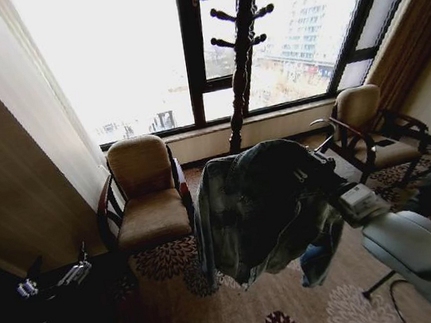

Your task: Pick up the clothes from the bed and hang them on the clothes hanger.

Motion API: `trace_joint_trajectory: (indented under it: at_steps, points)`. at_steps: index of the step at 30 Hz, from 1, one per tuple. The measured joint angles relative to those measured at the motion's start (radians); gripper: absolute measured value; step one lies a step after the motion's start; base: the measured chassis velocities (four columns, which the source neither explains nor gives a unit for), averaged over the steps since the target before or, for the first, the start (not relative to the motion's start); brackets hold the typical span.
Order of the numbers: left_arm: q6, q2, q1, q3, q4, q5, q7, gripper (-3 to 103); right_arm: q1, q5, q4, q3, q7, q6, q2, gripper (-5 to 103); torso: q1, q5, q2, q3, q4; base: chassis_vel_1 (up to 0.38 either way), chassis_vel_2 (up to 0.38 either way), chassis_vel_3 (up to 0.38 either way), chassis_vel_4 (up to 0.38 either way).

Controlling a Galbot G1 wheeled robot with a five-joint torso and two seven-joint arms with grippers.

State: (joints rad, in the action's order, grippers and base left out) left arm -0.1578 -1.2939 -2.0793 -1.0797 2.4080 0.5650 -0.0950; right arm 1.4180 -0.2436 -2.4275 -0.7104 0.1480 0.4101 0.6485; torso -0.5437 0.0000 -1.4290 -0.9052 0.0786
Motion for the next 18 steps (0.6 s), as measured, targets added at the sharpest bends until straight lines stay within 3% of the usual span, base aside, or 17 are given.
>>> trace_joint_trajectory:
  at_steps: [18]
  points:
    - [0.0,0.0,0.0,0.0,0.0,0.0,0.0,100,0.011,-0.031,-0.008,0.004,0.014,0.015,0.014,33,0.0,-0.0009,0.0,0.0,-0.0004,0.058,0.087,-0.046,-0.082]
